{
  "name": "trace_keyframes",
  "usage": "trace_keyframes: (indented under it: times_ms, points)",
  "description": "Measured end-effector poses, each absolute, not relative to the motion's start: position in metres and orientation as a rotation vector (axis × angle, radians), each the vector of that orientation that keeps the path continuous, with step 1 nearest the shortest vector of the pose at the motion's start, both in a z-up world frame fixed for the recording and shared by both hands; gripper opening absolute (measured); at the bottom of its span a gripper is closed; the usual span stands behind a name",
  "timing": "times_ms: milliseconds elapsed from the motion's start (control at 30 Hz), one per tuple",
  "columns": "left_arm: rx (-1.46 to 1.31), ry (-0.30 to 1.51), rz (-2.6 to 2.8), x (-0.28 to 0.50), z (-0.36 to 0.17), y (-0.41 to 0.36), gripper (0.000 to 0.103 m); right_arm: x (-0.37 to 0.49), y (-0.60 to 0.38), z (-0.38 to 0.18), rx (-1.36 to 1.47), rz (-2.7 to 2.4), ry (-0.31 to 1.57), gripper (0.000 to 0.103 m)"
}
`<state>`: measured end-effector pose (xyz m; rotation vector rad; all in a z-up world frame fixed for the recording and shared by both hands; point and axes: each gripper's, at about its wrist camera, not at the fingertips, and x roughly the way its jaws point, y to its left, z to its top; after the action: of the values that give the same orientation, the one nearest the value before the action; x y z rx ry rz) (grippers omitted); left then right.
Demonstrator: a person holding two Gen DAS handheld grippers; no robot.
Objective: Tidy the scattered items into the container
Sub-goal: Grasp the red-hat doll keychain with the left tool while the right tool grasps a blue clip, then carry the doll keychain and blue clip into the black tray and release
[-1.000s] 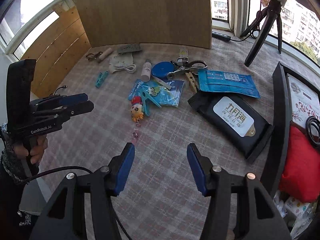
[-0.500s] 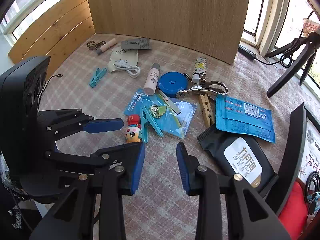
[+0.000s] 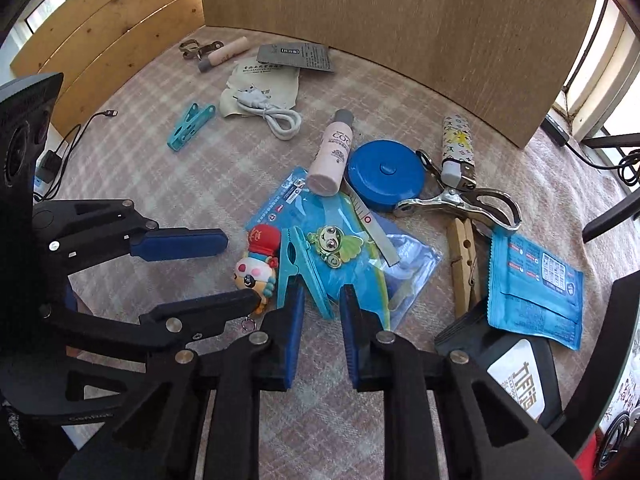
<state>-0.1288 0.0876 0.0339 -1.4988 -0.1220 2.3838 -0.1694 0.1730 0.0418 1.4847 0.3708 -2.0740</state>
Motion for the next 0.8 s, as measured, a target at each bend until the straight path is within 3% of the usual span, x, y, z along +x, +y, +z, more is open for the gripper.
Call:
trace_keyframes:
  times_ms: [133, 267, 600, 800]
  points:
    - [-1.491, -0.109, 2.373, -0.129, 0.034, 0.09, 0.036, -0.17, 0.173, 0.042, 1.479, -2.058, 0.382, 0.018]
    - [-1.484, -0.072, 2.35, -0.131, 0.032, 0.097, 0.029, -0.168, 0.176, 0.037, 1.521, -2.017, 0.356, 0.006]
    - [-1.445, -0.107, 2.374, -0.128, 0.037, 0.086, 0.027, -0.164, 0.206, 0.06, 1.498, -2.094, 0.174, 0.005]
    - [-1.365, -0.132, 2.39, -0.118, 0.071, 0.08, 0.027, -0.141, 0.241, 0.088, 1.452, -2.168, 0.051, 0.005]
